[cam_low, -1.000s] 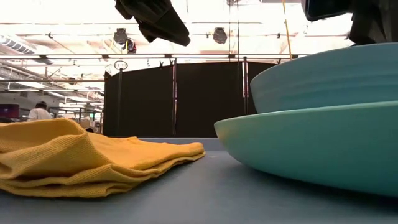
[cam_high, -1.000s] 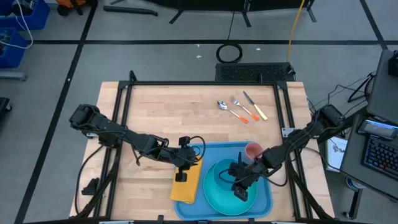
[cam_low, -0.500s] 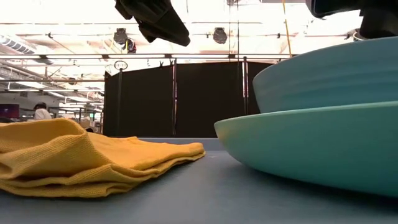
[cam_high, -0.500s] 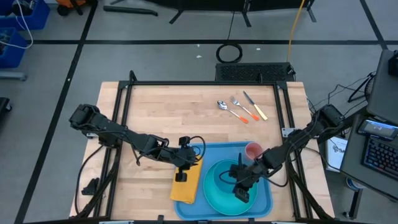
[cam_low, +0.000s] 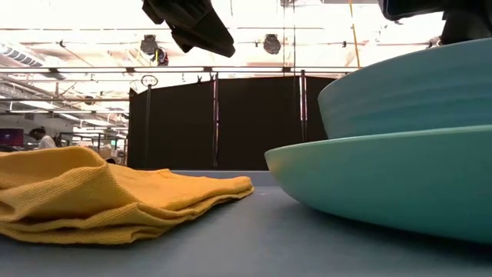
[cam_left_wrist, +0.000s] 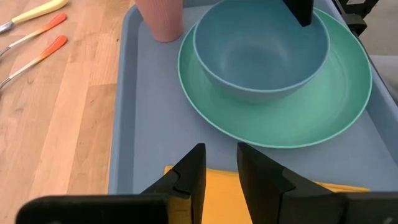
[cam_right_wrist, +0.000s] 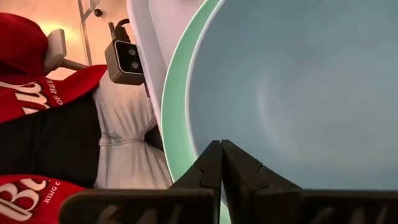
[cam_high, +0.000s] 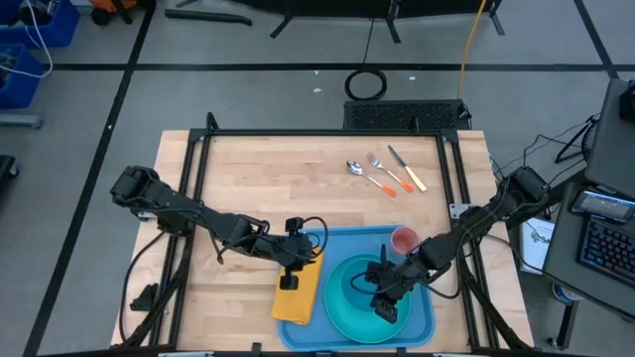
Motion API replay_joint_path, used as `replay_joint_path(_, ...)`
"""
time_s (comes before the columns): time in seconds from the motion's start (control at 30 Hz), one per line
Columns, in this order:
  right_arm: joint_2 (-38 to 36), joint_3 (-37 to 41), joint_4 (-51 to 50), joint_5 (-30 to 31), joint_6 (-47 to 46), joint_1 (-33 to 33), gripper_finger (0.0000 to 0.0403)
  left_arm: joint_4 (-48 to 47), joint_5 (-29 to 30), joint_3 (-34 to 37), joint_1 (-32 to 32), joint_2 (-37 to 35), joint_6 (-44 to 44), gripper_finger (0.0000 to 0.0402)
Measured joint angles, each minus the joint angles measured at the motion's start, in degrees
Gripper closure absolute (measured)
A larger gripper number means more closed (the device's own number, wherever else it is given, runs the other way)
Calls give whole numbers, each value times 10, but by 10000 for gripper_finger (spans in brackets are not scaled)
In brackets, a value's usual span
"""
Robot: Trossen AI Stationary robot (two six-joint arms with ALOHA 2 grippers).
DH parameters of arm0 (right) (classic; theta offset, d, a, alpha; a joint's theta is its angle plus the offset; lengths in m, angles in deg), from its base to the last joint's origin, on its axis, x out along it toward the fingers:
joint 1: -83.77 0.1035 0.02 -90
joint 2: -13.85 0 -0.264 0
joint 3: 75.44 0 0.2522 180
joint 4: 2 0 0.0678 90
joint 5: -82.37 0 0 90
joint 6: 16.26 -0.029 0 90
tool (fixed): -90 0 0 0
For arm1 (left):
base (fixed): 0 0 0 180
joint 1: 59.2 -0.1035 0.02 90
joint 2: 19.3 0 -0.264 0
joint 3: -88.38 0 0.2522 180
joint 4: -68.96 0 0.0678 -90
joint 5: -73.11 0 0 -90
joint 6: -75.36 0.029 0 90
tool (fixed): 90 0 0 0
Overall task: Set up tray
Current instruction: Adjust the blue bowl on the blue plate, then adjust the orange napkin on the blue serving tray
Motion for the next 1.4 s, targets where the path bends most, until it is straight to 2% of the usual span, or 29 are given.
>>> replay_joint_path(0.4,0,0,32,-32,-23,16,403,0,0,0,0,0,0,309)
replay_joint_path(0.73,7,0,30,14,3,15,403,0,0,0,0,0,0,309)
replay_joint_path(0.97,50,1,36,-22,-18,14,403,0,0,0,0,0,0,309)
replay_joint_path(1.1,45,1,60,-29,-18,14,403,0,0,0,0,0,0,309)
replay_joint_path(1.4,-6,0,16,108,23,7,403,-9,0,0,0,0,0,309)
